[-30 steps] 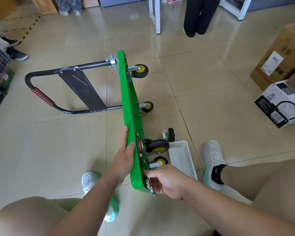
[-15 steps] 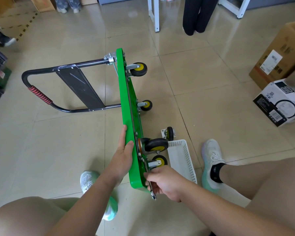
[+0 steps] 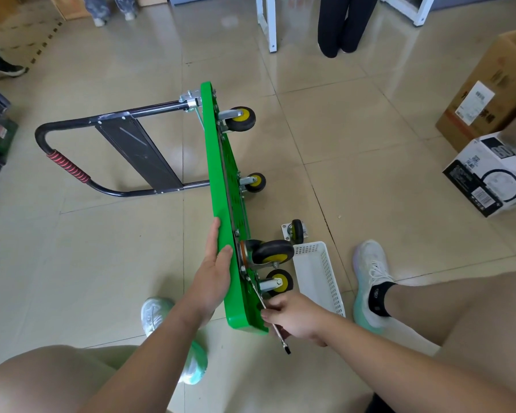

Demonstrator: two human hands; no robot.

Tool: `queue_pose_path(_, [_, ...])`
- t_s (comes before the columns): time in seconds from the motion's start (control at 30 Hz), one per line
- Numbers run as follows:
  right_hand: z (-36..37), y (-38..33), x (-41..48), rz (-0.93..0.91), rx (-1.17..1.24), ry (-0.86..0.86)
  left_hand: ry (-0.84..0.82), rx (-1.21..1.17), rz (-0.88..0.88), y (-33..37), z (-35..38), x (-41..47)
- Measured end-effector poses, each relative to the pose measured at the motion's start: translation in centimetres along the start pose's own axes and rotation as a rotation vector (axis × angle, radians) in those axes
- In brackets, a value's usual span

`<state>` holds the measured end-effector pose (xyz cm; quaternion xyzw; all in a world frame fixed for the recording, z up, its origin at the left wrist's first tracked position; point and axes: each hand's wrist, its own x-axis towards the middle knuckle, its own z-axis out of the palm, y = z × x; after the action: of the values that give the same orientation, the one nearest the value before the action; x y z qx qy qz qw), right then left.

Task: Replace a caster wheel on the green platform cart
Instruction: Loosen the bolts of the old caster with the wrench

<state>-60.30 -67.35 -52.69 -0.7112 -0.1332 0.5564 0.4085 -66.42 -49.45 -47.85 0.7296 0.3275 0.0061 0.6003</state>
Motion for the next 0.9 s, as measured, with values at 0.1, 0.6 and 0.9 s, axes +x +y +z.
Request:
queue_pose_path(0.1, [0.3,0.9,0.6,-0.011,-0.052,0.028,-0.004,-0.006,-0.002,-0.1,-0.1,0.0])
queue_pose_path(0.6, [1.7,4.6,8.5,-0.126,-0.09,0.196,0.018,-0.024,0.003,-0.2,-0.1,0.0])
queue_pose_path(0.9, [0.6,4.5,2.3,-0.093,-0.188,0.122,-0.005,-0.012,0.011,0.0,-0.1,-0.1])
